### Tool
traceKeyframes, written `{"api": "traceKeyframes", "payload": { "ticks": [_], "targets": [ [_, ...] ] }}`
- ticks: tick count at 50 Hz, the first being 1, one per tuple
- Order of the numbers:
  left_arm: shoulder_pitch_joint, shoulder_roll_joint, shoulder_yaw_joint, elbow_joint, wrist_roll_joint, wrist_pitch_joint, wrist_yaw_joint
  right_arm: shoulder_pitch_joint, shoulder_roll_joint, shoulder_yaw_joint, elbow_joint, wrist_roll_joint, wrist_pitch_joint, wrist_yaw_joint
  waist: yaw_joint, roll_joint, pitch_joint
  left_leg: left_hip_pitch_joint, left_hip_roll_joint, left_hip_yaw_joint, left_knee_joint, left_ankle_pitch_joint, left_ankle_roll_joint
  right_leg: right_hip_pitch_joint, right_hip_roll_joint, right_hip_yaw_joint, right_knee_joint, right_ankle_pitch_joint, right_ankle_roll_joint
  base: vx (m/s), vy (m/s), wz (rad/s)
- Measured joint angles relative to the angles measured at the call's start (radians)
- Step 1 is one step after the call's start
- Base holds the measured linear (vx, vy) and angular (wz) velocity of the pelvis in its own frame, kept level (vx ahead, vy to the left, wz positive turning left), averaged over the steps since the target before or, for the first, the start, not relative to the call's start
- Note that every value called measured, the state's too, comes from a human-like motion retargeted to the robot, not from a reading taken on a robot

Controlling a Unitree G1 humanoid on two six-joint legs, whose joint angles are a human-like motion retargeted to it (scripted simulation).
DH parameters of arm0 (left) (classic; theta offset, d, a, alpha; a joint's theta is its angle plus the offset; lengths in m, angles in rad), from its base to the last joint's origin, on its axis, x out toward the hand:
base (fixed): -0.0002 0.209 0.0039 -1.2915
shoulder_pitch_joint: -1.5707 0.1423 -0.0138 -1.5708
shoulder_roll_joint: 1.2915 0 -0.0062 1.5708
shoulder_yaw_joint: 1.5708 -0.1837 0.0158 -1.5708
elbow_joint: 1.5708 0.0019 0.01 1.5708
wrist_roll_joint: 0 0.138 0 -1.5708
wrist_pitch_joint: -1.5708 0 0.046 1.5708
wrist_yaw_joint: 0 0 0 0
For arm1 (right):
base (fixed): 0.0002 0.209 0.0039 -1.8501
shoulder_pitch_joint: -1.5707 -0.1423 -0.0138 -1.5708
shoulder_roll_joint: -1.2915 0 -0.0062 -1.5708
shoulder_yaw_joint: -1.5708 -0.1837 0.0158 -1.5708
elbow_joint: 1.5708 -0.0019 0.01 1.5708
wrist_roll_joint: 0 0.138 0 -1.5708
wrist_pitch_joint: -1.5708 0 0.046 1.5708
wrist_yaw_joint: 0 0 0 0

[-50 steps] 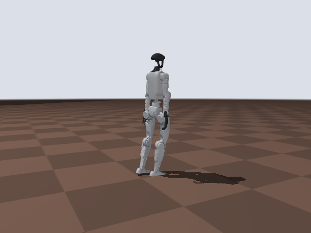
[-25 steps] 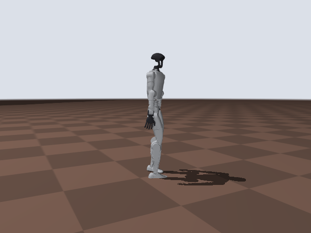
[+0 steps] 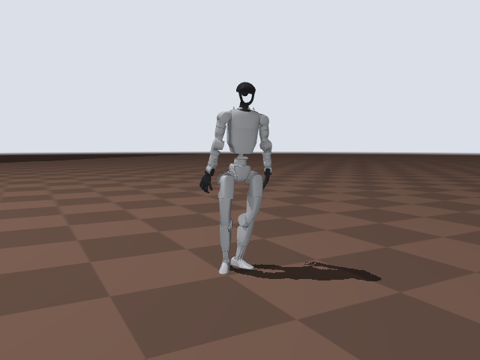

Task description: Upper body actions

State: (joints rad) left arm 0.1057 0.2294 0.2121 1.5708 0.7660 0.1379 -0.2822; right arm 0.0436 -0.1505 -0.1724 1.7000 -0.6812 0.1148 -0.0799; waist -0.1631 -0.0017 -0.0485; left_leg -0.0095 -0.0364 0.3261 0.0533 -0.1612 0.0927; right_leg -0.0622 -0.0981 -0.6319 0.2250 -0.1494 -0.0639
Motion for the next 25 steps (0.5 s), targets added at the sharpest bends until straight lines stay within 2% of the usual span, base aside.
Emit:
{"api": "traceKeyframes", "payload": {
  "ticks": [5, 7, 10, 13, 18, 20, 23, 25],
  "targets": [
    [0.052, -0.025, -0.014, -0.013, 0.027, -0.027, -0.030, -0.005, 0.028, 0.014, 0.000, 0.022, -0.020, 0.019, 0.008, -0.021, -0.004, 0.023, 0.019, 0.090, 0.036, -0.003, -0.035, 0.007, 0.045, 0.202, -0.085, -0.012, 0.015, -0.01, -0.23, -1.40],
    [0.074, -0.025, -0.053, -0.022, 0.082, -0.037, -0.061, -0.022, 0.038, 0.025, 0.000, 0.013, -0.020, 0.014, -0.034, -0.019, 0.007, 0.024, 0.046, 0.089, 0.063, 0.016, -0.048, 0.019, 0.024, 0.166, -0.103, 0.017, 0.025, -0.01, -0.22, -0.44],
    [0.114, -0.027, -0.105, -0.035, 0.213, -0.074, -0.129, -0.056, 0.044, 0.050, 0.000, -0.021, -0.033, -0.013, -0.107, -0.011, 0.019, 0.024, 0.083, 0.079, 0.094, 0.047, -0.069, -0.002, 0.035, 0.198, -0.098, 0.041, 0.008, -0.03, -0.21, -0.55],
    [0.155, -0.028, -0.148, -0.042, 0.365, -0.087, -0.202, -0.090, 0.043, 0.070, 0.000, -0.077, -0.065, -0.015, -0.070, -0.024, 0.010, 0.042, 0.101, 0.186, 0.108, 0.058, -0.089, -0.012, 0.075, 0.291, -0.107, 0.040, -0.024, -0.02, -0.23, -1.69],
    [0.206, -0.005, -0.211, -0.021, 0.537, -0.044, -0.272, -0.113, 0.050, 0.078, -0.035, -0.091, -0.093, -0.016, -0.101, -0.053, 0.017, 0.013, 0.146, 0.176, 0.220, 0.118, -0.114, -0.026, 0.091, 0.384, -0.098, 0.045, -0.048, -0.01, -0.25, -0.56],
    [0.220, 0.005, -0.217, -0.011, 0.591, -0.031, -0.310, -0.122, 0.051, 0.074, -0.041, -0.075, -0.093, -0.019, -0.102, -0.070, 0.016, -0.030, 0.161, 0.134, 0.310, 0.154, -0.105, -0.033, 0.086, 0.419, -0.096, 0.048, -0.053, -0.01, -0.21, -0.60],
    [0.242, 0.022, -0.216, 0.001, 0.680, -0.012, -0.345, -0.133, 0.045, 0.064, -0.032, -0.053, -0.089, -0.008, -0.086, -0.103, 0.010, -0.124, 0.164, 0.030, 0.475, 0.193, -0.027, -0.040, 0.067, 0.472, -0.093, 0.053, -0.058, 0.02, -0.21, -0.75],
    [0.252, 0.031, -0.206, 0.012, 0.742, 0.018, -0.337, -0.141, 0.040, 0.055, -0.021, -0.044, -0.081, -0.001, -0.071, -0.115, 0.008, -0.175, 0.136, -0.079, 0.547, 0.204, 0.003, -0.045, 0.066, 0.506, -0.091, 0.060, -0.062, 0.04, -0.14, -0.80]
  ]
}}
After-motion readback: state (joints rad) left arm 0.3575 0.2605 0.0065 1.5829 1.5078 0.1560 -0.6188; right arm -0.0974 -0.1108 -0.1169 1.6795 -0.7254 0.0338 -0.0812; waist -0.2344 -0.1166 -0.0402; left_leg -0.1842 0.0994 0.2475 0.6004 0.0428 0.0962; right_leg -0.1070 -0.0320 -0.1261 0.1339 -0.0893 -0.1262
